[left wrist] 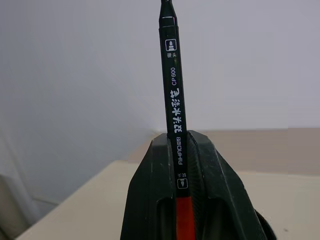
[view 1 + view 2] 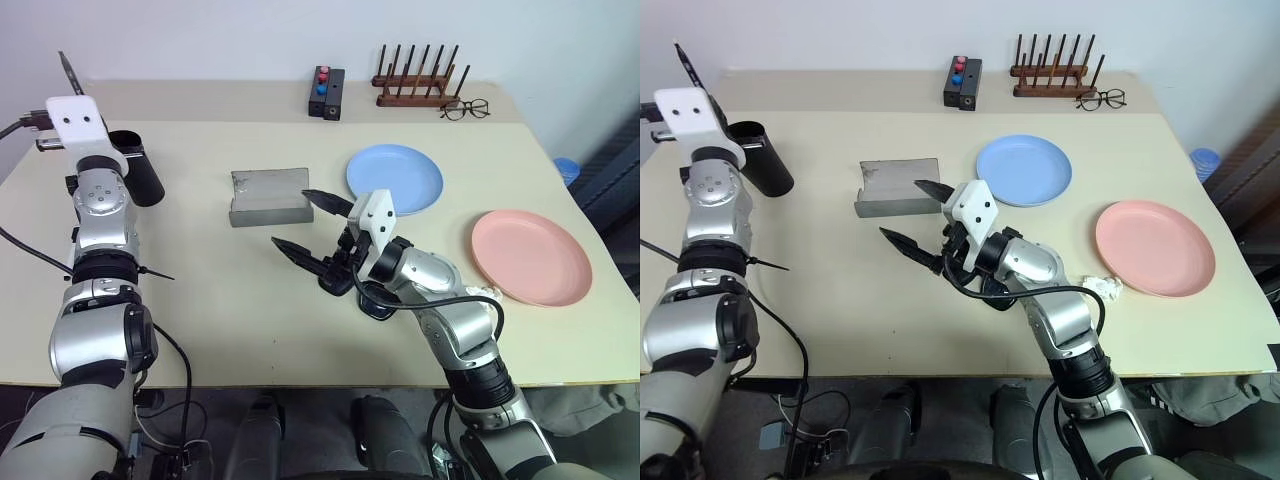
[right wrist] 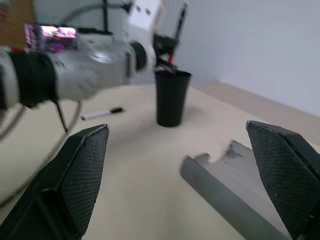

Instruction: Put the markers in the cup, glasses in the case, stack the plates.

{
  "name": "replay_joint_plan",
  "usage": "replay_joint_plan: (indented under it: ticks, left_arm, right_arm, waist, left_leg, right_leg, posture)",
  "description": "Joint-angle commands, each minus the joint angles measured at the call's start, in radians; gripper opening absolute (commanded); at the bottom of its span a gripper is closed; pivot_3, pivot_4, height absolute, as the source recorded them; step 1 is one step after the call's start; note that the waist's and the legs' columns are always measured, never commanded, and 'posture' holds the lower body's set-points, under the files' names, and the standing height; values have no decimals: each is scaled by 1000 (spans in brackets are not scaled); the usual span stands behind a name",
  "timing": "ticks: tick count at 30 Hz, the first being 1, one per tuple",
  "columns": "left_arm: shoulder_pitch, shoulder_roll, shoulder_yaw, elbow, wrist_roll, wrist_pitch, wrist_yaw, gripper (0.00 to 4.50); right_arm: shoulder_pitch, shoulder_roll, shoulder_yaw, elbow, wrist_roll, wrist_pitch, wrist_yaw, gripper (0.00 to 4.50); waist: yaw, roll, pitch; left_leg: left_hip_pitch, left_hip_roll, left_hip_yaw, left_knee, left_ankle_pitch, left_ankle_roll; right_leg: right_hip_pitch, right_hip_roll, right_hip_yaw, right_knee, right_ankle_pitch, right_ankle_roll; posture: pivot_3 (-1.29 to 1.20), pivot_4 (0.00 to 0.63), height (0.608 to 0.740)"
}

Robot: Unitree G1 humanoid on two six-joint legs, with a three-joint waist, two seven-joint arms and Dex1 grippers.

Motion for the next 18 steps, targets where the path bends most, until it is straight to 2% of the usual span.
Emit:
replay_joint_plan:
  ticks: [1,16,18]
  left_arm:
    - [-33,6,-4,14,-7,-37,-6,30]
    - [-12,-15,4,26,-35,-33,-12,30]
    - [-11,-17,6,25,-40,-31,-16,853]
  right_arm:
    - [-3,-2,-7,-46,21,1,3,4500]
    - [-4,-4,-8,-28,25,1,-2,4500]
    - [-3,-4,-8,-28,26,2,-2,4500]
  waist:
    - [0,0,0]
    - [0,0,0]
    - [0,0,0]
  left_leg:
    - [0,0,0,0,0,0]
    - [0,0,0,0,0,0]
    - [0,0,0,0,0,0]
  right_leg:
    - [0,0,0,0,0,0]
    - [0,0,0,0,0,0]
    - [0,0,0,0,0,0]
  posture:
    - [0,150,740]
    - [0,150,740]
    - [0,150,740]
